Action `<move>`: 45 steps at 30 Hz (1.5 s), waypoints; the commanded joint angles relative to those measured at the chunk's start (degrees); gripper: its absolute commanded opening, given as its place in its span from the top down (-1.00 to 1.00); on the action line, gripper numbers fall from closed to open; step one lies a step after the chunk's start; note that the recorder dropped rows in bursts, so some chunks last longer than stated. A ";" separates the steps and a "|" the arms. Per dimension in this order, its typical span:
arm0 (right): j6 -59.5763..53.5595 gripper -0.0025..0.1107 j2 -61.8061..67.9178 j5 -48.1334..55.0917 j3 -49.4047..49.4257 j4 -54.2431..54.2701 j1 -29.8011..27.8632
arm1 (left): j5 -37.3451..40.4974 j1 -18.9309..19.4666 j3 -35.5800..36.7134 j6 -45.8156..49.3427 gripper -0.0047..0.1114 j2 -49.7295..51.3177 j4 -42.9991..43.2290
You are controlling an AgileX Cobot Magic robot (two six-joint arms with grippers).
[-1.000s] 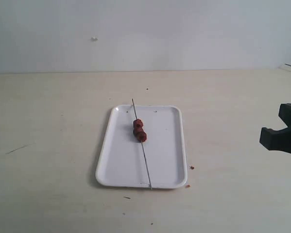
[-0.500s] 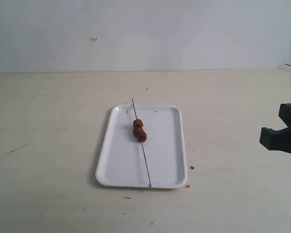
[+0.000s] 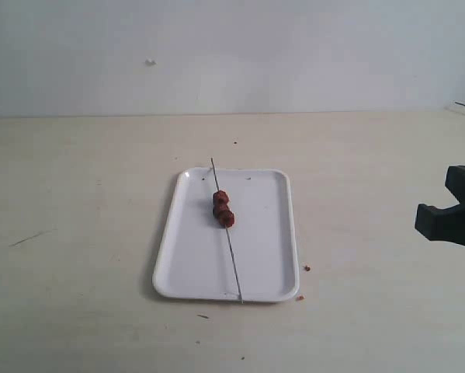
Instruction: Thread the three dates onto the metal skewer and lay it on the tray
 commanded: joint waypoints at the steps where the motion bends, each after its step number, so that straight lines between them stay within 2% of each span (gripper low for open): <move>1: -0.09 0.96 -0.41 0.00 0.03 -0.14 0.16 | 6.82 0.30 0.36 1.29 0.92 -2.49 0.49; 36: -0.12 0.96 -0.41 0.00 0.03 -0.14 0.16 | 6.79 0.30 1.97 2.06 0.92 -2.87 0.02; 45: -4.02 0.96 -0.41 -2.51 0.03 -1.24 0.16 | 6.79 0.30 1.97 2.06 0.92 -2.87 0.02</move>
